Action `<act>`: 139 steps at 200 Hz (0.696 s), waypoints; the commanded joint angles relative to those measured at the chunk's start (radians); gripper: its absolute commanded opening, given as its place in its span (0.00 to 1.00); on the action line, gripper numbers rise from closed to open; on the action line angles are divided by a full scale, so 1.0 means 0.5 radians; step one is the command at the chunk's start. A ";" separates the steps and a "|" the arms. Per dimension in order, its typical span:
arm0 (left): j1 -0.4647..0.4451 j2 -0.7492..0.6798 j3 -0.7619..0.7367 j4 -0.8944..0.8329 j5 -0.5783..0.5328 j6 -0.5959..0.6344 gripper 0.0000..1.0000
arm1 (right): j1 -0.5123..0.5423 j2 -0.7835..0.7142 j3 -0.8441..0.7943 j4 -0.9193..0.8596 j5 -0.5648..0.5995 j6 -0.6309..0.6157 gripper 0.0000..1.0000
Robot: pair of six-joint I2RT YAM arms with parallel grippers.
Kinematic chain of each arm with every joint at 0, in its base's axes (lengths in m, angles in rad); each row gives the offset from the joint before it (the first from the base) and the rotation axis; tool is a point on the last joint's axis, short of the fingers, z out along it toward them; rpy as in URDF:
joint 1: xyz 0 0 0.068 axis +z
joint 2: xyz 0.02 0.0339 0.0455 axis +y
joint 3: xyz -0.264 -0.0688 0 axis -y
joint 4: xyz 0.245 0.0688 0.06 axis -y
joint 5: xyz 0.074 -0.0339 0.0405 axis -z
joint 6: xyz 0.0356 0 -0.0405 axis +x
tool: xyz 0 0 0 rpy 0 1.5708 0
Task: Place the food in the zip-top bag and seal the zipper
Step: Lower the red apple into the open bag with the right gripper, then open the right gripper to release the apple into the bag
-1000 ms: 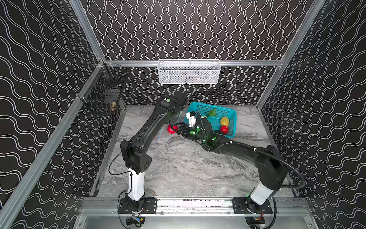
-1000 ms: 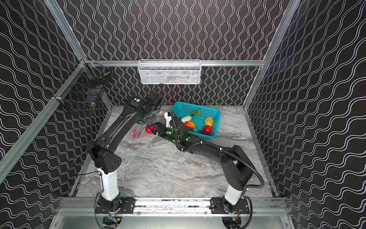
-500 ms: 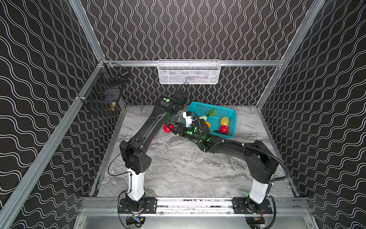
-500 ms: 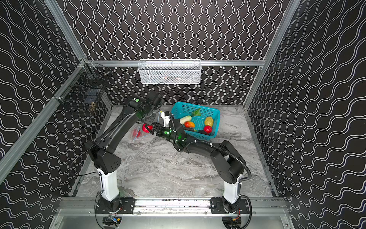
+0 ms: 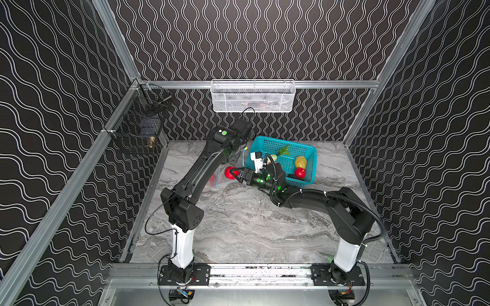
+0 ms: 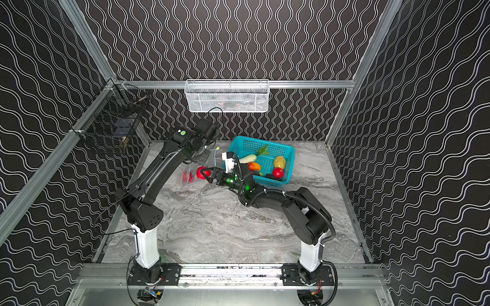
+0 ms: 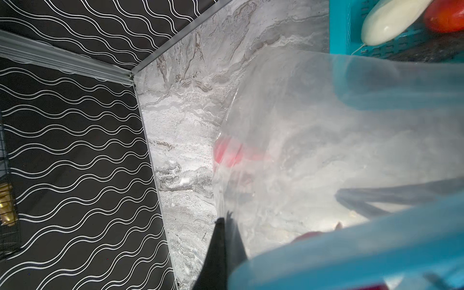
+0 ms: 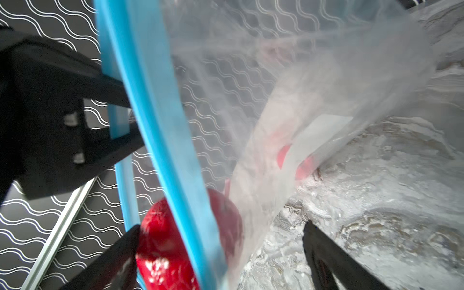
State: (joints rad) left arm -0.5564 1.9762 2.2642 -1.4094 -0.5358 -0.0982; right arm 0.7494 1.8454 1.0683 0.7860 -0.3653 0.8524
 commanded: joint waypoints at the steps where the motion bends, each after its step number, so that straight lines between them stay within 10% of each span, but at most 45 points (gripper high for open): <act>1: 0.002 0.004 0.006 -0.010 -0.016 0.008 0.00 | -0.007 -0.019 -0.024 0.110 -0.042 -0.011 0.99; 139: 0.008 -0.015 0.044 -0.018 0.072 0.009 0.00 | -0.032 -0.064 -0.201 0.146 -0.155 -0.053 0.99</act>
State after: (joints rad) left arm -0.5552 1.9724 2.2799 -1.4109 -0.5114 -0.0986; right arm 0.7330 1.8076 0.9329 0.8165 -0.4248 0.8284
